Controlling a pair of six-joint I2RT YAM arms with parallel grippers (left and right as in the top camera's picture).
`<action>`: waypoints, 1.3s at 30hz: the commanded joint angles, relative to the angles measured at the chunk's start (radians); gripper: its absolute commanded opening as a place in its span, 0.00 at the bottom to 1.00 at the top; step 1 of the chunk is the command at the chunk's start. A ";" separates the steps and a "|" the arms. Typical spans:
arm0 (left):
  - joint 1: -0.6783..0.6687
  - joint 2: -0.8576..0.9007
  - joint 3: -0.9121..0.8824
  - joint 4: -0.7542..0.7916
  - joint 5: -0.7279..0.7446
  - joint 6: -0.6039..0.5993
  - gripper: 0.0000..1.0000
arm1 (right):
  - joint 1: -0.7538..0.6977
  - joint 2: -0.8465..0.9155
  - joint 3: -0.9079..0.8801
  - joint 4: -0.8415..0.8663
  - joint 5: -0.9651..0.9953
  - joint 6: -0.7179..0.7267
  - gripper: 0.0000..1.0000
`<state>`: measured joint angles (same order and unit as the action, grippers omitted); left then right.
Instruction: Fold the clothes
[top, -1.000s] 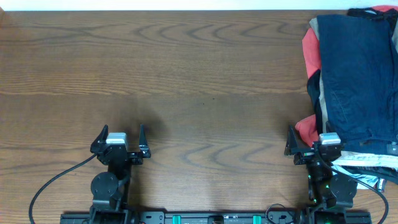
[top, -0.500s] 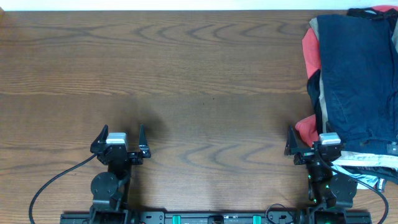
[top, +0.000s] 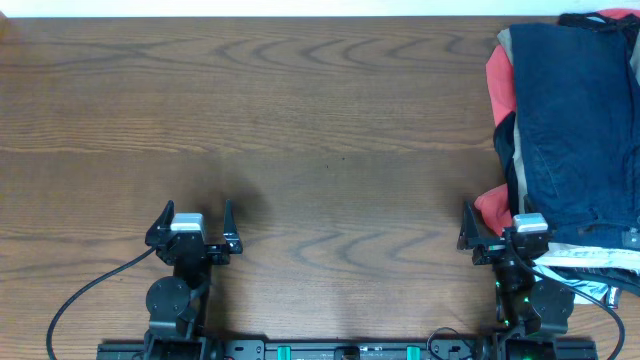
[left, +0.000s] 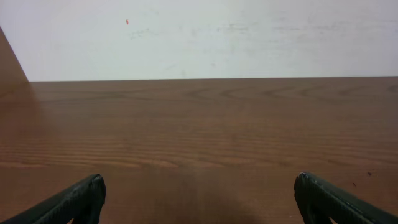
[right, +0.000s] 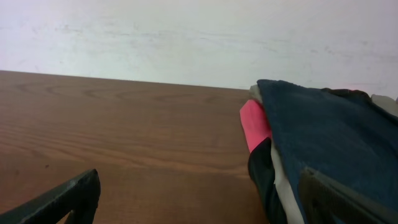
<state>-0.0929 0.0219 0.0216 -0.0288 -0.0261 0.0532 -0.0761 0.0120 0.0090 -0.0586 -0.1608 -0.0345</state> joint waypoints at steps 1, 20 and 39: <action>-0.001 0.002 -0.017 -0.042 -0.012 0.006 0.98 | 0.012 -0.001 -0.003 -0.001 -0.003 -0.012 0.99; -0.001 0.002 -0.017 -0.042 0.000 -0.077 0.98 | 0.012 -0.001 -0.003 -0.002 -0.005 0.058 0.99; -0.002 0.334 0.348 -0.346 0.125 -0.107 0.98 | 0.012 0.222 0.292 -0.296 -0.003 0.174 0.99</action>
<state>-0.0929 0.2691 0.2642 -0.3466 0.0540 -0.0486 -0.0761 0.1581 0.2169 -0.3412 -0.1608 0.1413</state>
